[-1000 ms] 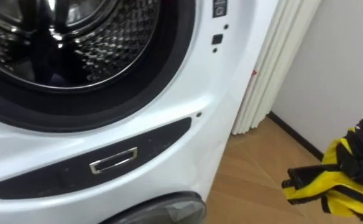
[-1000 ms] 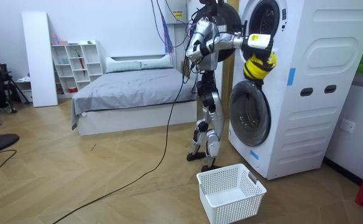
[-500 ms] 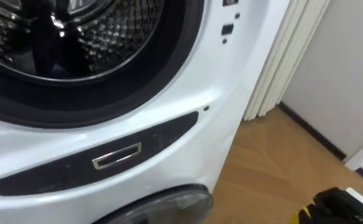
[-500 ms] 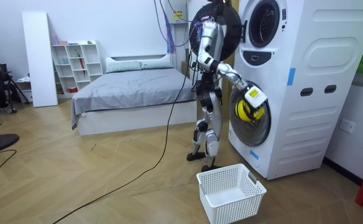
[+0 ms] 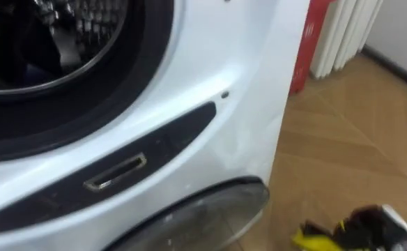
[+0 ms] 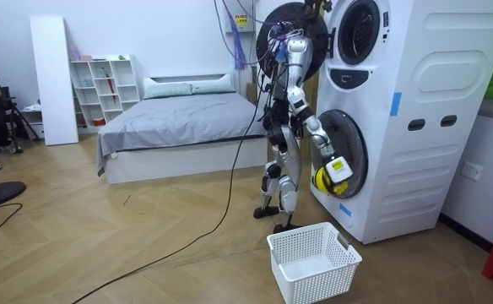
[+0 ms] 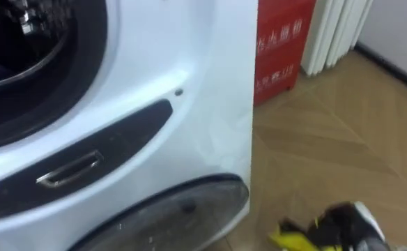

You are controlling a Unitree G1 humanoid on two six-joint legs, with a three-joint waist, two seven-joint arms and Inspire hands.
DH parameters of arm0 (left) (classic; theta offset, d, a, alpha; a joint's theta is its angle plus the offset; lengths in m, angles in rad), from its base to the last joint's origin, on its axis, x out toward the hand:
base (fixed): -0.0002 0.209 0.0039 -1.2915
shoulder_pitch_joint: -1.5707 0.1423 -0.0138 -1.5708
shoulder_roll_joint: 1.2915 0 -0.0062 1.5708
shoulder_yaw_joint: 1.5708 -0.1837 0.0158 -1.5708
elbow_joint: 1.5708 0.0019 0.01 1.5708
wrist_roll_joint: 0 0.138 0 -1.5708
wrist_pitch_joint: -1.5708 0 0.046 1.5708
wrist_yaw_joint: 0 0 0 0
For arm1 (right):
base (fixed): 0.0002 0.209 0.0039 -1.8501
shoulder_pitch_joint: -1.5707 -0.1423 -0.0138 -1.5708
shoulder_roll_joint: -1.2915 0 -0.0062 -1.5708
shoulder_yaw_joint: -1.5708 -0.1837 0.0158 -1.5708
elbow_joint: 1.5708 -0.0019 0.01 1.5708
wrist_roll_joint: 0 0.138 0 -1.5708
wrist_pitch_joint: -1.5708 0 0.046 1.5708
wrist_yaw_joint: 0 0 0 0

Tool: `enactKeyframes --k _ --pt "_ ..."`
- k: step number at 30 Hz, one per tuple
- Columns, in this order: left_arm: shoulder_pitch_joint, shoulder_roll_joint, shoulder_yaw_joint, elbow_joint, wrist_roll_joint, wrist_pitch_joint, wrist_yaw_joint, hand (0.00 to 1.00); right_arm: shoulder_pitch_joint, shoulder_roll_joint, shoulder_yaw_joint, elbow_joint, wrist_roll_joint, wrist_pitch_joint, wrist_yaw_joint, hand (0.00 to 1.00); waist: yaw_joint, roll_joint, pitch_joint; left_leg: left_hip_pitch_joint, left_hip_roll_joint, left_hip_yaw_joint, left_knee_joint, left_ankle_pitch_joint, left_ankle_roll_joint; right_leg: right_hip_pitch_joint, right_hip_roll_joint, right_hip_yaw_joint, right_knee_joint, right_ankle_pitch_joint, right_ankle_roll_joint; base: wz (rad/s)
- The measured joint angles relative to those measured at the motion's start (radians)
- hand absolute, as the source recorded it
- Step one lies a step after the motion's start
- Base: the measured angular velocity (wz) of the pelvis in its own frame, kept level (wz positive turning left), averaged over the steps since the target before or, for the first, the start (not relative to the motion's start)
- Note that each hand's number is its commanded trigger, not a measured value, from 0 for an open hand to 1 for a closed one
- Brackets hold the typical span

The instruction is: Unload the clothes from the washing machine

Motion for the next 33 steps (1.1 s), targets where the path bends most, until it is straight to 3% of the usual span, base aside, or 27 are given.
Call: enactKeyframes --k 7,11,14,21,24,33 --pt "-0.008 -0.006 -0.039 -0.007 -0.016 -0.01 0.006 0.0 -0.031 -0.018 -0.003 0.08 0.026 -0.028 -0.121 1.0 -0.002 0.032 0.0018 -0.067 -0.02 -0.001 -0.002 0.015 0.009 -0.089 -0.014 -0.001 0.04 -0.003 0.003 0.01" --pt "-0.02 -0.011 -0.04 -0.024 -0.053 -0.009 0.016 0.0 -0.044 -0.052 -0.004 0.082 0.036 -0.057 -0.194 1.0 -0.001 0.056 0.0056 -0.088 -0.037 -0.002 -0.001 0.021 0.015 -0.134 -0.029 0.002 0.091 -0.033 0.006 0.07" --pt "-0.02 -0.014 -0.045 -0.049 -0.09 -0.011 0.045 0.0 -0.04 -0.056 -0.004 0.087 0.047 -0.069 -0.249 1.0 0.0 0.064 0.0061 -0.094 -0.043 -0.004 0.001 0.021 0.015 -0.15 -0.03 0.013 0.114 -0.043 0.007 0.02" --pt "-0.019 -0.016 -0.071 -0.08 -0.117 -0.021 0.056 0.0 -0.019 -0.064 -0.011 0.104 0.084 -0.075 -0.322 1.0 -0.002 0.065 0.0055 -0.093 -0.056 0.002 0.003 0.022 0.015 -0.164 -0.028 0.044 0.141 -0.056 0.017 -0.05" --pt "-0.018 -0.016 -0.071 -0.083 -0.118 -0.022 0.068 0.0 -0.013 -0.067 -0.049 0.103 0.07 -0.091 -0.345 1.0 -0.016 0.064 0.0056 -0.099 -0.067 0.003 0.002 0.022 0.016 -0.181 -0.033 0.056 0.163 -0.067 0.024 -0.02" --pt "0.006 -0.016 -0.071 -0.091 -0.118 -0.02 0.072 0.0 -0.001 -0.081 -0.082 0.101 0.065 -0.092 -0.44 1.0 -0.049 0.063 0.0045 -0.104 -0.087 0.012 0.007 0.022 0.016 -0.211 -0.03 0.103 0.199 -0.079 0.034 -0.12"
